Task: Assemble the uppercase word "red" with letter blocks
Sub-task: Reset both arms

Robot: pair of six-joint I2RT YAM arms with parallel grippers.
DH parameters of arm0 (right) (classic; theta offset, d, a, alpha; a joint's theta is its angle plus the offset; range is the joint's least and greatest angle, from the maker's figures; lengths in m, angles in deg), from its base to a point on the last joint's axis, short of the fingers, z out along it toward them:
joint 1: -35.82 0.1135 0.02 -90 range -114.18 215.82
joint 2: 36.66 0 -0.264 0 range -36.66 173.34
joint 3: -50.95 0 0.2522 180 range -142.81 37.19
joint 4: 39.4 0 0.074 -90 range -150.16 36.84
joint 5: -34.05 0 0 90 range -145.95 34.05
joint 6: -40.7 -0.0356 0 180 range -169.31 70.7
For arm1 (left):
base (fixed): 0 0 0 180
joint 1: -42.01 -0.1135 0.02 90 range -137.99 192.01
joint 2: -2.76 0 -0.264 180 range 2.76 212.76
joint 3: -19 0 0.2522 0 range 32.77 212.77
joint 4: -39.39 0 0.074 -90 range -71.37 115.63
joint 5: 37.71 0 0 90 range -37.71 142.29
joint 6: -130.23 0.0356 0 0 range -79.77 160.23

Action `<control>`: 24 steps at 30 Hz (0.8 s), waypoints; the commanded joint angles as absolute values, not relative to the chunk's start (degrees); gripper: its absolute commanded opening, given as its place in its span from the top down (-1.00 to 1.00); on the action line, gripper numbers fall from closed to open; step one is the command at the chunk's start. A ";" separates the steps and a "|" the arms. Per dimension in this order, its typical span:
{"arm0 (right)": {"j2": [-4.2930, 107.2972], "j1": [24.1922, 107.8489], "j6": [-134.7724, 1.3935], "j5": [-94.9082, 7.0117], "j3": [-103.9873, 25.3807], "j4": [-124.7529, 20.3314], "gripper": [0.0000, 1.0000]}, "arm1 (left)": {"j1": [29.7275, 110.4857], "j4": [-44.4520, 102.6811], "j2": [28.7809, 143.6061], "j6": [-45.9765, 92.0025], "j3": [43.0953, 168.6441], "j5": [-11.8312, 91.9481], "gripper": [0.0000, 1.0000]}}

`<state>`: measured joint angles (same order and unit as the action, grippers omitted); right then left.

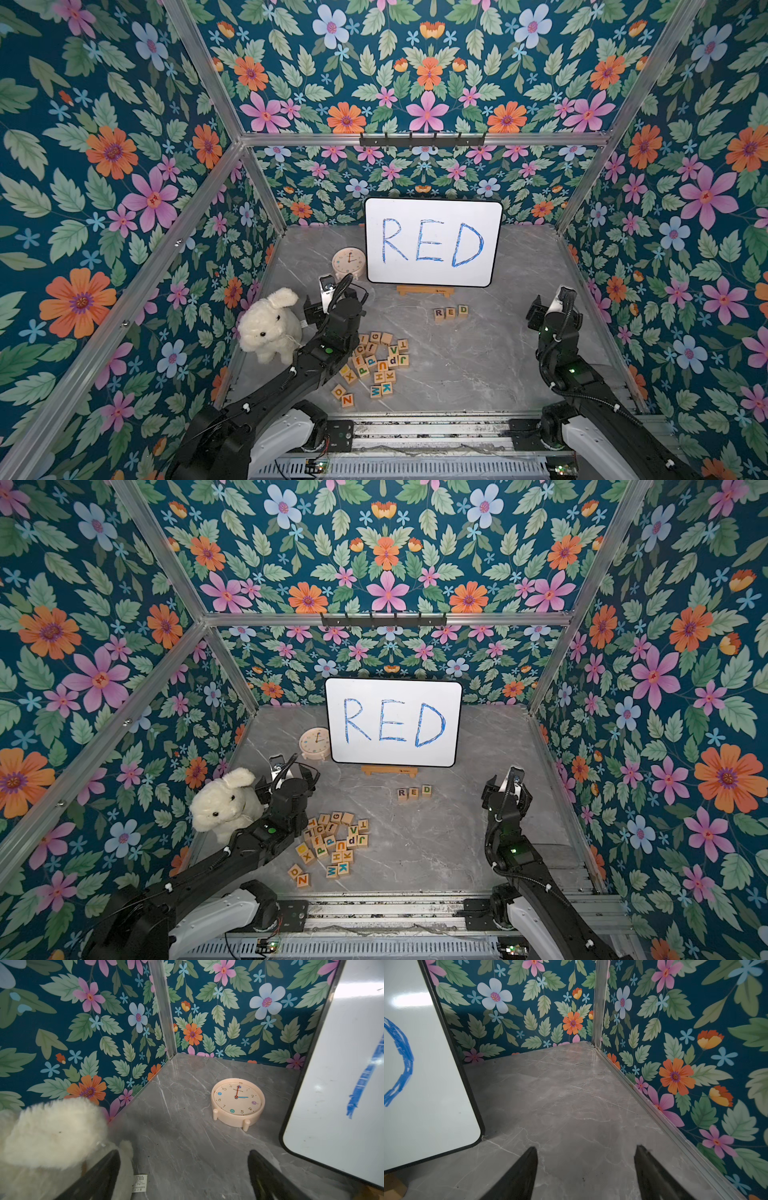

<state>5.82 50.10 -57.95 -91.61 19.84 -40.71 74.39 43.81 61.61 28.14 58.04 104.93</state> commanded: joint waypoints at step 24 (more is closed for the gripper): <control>33.53 43.53 -55.17 -82.98 16.47 -24.05 -0.90 | 61.84 71.39 72.35 37.33 45.04 95.83 -0.99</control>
